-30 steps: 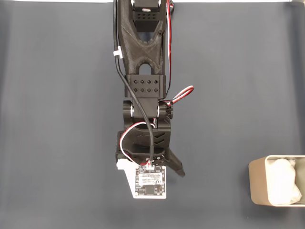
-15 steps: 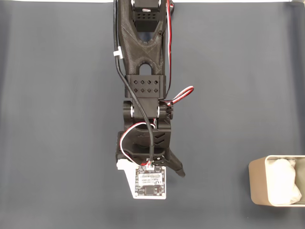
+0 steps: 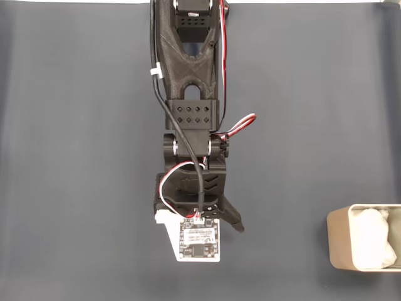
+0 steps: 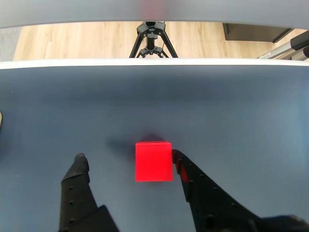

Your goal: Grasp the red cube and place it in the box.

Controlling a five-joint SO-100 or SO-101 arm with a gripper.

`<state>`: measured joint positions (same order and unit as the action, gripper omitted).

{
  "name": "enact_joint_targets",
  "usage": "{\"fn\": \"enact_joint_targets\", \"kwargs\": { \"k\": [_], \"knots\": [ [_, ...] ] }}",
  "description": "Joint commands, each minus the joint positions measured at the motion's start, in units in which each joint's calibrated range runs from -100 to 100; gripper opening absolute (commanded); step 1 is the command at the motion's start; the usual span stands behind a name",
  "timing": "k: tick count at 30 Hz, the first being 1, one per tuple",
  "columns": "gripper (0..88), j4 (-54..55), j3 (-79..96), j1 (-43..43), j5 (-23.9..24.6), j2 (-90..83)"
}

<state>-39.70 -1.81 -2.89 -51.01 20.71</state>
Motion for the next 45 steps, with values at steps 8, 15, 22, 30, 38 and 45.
{"fn": "enact_joint_targets", "kwargs": {
  "k": [8,15,22,30,38,45],
  "knots": [
    [38.4,0.52,1.08,0.98,0.0,-2.77],
    [38.0,0.52,2.36,0.9,-0.2,-3.64],
    [31.4,0.85,2.17,1.05,0.15,-3.81],
    [17.6,1.34,1.81,1.26,0.15,-4.16],
    [8.9,2.16,1.53,1.26,0.39,-4.51],
    [1.8,2.16,1.53,1.26,-0.2,-5.29]
  ]
}}
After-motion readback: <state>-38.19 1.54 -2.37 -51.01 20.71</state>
